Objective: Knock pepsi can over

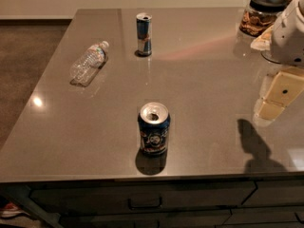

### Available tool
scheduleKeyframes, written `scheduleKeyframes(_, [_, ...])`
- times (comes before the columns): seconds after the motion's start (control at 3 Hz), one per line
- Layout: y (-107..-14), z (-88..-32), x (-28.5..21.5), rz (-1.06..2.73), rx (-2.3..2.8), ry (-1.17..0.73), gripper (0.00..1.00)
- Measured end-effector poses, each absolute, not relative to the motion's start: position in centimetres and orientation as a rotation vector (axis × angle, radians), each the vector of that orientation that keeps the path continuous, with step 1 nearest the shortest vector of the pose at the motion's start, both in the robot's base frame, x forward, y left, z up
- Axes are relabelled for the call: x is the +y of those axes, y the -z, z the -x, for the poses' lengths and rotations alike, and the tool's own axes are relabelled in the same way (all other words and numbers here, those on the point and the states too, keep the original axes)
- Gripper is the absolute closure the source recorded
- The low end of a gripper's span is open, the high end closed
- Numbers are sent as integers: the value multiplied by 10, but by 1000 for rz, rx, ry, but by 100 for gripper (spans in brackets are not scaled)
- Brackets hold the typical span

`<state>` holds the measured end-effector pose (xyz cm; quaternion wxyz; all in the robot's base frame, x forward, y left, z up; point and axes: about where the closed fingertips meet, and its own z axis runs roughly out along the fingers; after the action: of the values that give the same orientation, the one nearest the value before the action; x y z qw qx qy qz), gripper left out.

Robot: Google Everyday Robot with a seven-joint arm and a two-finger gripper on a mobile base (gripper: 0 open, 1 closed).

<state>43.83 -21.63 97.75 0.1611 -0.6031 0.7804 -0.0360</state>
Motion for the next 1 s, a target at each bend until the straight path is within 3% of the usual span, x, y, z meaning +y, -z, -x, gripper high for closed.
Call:
scheduleKeyframes(0.33, [-978, -438, -216, 1722, 2228, 103, 0])
scheduleKeyframes(1.0, [-972, -432, -171, 1685, 2100, -163, 0])
